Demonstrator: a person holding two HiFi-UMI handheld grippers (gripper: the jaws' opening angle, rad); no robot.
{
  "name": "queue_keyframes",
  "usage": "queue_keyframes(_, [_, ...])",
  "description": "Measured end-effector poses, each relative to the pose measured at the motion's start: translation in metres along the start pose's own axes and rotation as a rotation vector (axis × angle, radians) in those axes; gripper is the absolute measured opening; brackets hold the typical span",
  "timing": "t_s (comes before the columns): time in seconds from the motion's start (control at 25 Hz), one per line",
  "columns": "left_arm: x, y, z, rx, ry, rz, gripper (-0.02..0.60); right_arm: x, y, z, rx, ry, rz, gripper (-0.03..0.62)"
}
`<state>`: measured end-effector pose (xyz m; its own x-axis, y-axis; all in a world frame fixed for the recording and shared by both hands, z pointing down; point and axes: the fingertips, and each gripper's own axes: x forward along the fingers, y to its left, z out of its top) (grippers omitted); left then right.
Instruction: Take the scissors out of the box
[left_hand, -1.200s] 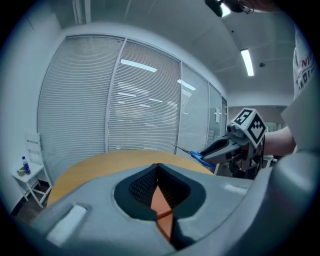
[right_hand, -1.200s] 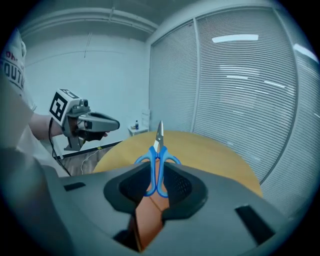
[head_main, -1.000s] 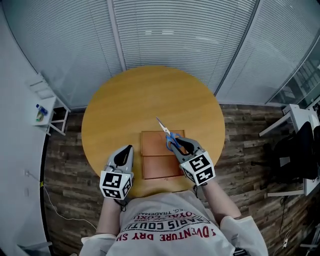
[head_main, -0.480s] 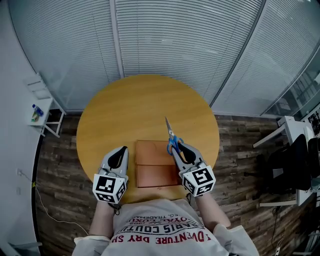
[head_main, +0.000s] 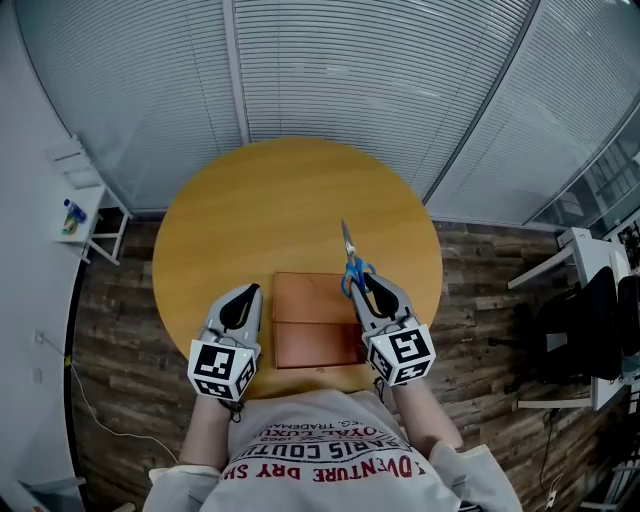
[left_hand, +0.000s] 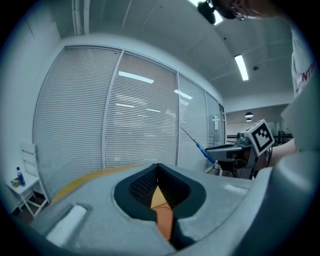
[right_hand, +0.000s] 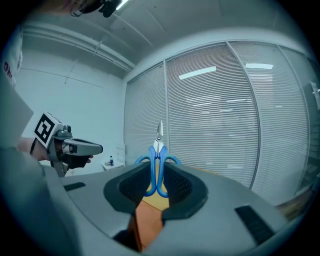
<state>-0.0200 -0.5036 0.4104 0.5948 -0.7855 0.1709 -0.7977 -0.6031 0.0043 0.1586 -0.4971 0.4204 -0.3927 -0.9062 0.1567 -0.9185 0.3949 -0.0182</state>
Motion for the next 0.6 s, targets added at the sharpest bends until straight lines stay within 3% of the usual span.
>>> queue_keyframes(0.6, [-0.0053,0.0000,0.0012,0.006,-0.003,0.008,0.008,-0.0057,0.0091,0.0057,-0.023,-0.012,0.001,0.089])
